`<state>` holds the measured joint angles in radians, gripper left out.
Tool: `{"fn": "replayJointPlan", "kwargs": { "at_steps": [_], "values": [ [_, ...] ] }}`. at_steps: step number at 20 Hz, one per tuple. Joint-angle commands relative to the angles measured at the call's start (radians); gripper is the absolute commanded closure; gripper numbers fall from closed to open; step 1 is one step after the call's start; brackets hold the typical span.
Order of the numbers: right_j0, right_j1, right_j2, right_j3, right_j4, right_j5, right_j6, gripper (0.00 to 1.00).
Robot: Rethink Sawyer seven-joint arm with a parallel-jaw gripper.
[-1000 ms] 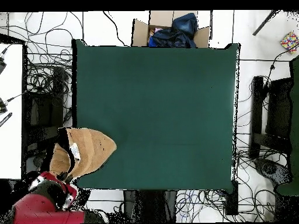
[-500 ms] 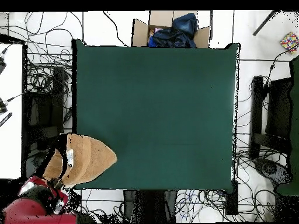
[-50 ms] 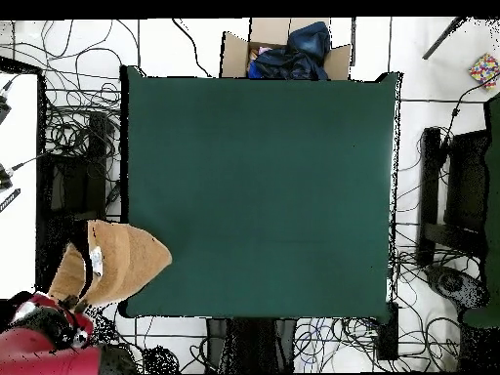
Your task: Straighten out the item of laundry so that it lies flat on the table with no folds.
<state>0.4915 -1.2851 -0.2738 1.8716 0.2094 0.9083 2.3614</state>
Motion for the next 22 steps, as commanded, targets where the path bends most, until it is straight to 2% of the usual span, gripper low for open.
{"fn": "replayJointPlan", "kwargs": {
  "at_steps": [1, 9, 13, 19, 22],
  "values": [
    [-0.002, 0.109, 0.096, 0.116, 0.033, -0.168, 0.135, 1.00],
    [-0.036, 0.161, 0.099, 0.161, -0.002, -0.273, 0.094, 1.00],
    [-0.069, 0.161, 0.118, 0.189, 0.015, -0.310, 0.049, 1.00],
    [-0.202, 0.125, 0.166, 0.236, 0.006, -0.314, -0.123, 1.00],
    [-0.284, 0.102, 0.181, 0.236, -0.031, -0.284, -0.204, 1.00]
  ]
}}
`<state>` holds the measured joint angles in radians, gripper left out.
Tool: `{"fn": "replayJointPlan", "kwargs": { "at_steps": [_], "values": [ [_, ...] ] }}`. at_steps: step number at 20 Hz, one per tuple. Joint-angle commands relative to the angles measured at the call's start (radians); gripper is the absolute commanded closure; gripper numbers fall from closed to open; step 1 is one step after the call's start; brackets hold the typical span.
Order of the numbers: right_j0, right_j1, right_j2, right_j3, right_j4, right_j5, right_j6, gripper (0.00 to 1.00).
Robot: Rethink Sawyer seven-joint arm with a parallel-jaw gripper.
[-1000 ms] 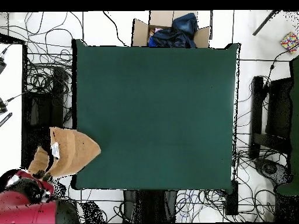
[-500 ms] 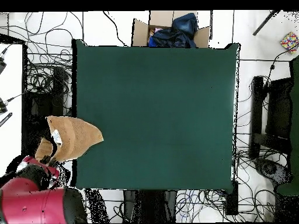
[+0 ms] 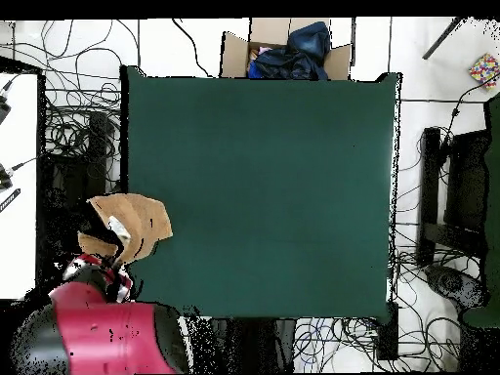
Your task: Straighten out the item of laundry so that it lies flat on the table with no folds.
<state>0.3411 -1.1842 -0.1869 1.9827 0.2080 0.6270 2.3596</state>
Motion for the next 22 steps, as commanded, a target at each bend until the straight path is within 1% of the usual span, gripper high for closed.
{"fn": "replayJointPlan", "kwargs": {
  "at_steps": [1, 6, 9, 11, 13, 15, 19, 22],
  "values": [
    [-0.160, -0.011, 0.098, 0.120, -0.041, 0.019, -0.230, 1.00],
    [-0.306, -0.069, 0.135, 0.087, -0.091, 0.136, -0.369, 1.00],
    [-0.396, -0.104, 0.156, 0.034, -0.121, 0.240, -0.459, 1.00],
    [-0.459, -0.110, 0.180, -0.004, -0.134, 0.295, -0.522, 1.00],
    [-0.524, -0.101, 0.207, -0.031, -0.138, 0.317, -0.594, 1.00],
    [-0.591, -0.071, 0.245, -0.051, -0.139, 0.311, -0.667, 1.00],
    [-0.703, 0.027, 0.330, -0.072, -0.144, 0.220, -0.787, 1.00],
    [-0.755, 0.084, 0.377, -0.079, -0.151, 0.165, -0.835, 1.00]
  ]
}}
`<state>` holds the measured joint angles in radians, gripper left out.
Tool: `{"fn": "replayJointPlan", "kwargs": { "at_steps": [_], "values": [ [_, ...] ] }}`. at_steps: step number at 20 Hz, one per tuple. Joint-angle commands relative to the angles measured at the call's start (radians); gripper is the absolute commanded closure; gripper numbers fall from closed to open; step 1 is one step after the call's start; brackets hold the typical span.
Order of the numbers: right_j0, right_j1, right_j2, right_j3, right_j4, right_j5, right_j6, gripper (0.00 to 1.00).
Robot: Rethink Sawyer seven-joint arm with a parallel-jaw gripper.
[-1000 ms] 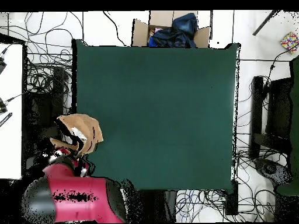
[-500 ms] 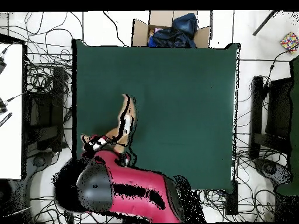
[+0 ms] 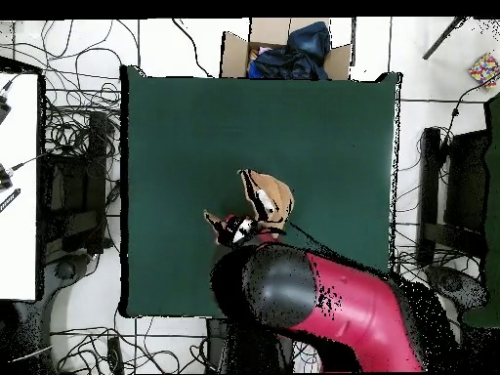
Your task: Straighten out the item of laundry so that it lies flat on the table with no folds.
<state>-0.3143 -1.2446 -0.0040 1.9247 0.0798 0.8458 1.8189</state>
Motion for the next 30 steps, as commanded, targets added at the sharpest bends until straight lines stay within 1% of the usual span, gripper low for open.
{"fn": "replayJointPlan", "kwargs": {
  "at_steps": [1, 3, 10, 14, 17, 20, 24, 30],
  "values": [
    [-0.117, 0.155, 0.208, -0.016, -0.021, -0.069, -0.316, 1.00],
    [-0.140, 0.179, 0.230, -0.022, -0.022, -0.084, -0.342, 1.00],
    [-0.173, 0.202, 0.256, -0.041, -0.044, -0.090, -0.368, 1.00],
    [-0.224, 0.219, 0.301, -0.025, -0.043, -0.107, -0.408, 1.00],
    [-0.269, 0.212, 0.333, -0.039, -0.055, -0.076, -0.446, 1.00],
    [-0.323, 0.220, 0.360, -0.091, -0.077, -0.020, -0.491, 1.00],
    [-0.381, 0.281, 0.405, -0.188, -0.130, 0.026, -0.524, 1.00],
    [-0.458, 0.337, 0.472, -0.264, -0.190, 0.070, -0.549, 1.00]
  ]
}}
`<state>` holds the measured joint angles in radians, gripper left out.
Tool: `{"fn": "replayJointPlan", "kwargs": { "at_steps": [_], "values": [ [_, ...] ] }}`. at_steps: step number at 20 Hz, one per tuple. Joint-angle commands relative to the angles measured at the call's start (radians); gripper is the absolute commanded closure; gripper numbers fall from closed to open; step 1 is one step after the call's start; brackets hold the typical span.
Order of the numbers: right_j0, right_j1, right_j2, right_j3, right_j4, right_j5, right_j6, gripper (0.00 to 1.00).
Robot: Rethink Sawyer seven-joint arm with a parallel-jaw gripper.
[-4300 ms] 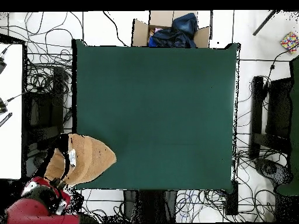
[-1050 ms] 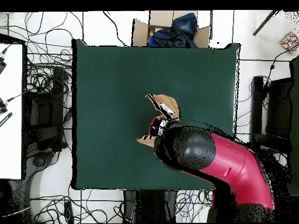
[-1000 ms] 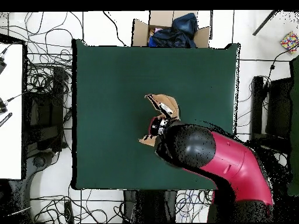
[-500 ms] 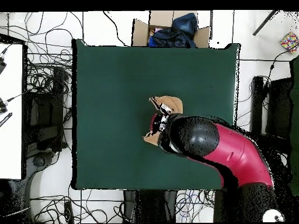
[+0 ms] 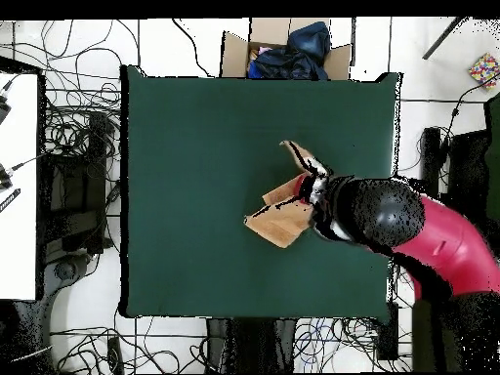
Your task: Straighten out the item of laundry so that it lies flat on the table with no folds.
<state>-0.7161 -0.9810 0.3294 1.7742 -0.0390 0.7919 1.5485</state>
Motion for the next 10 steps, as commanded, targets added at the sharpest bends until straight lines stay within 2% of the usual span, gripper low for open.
{"fn": "replayJointPlan", "kwargs": {
  "at_steps": [1, 7, 10],
  "values": [
    [-0.067, 0.082, 0.147, -0.121, -0.082, 0.119, -0.285, 1.00],
    [-0.123, 0.133, 0.152, -0.152, -0.155, 0.062, -0.298, 1.00],
    [-0.167, 0.173, 0.154, -0.139, -0.198, -0.025, -0.307, 1.00]
  ]
}}
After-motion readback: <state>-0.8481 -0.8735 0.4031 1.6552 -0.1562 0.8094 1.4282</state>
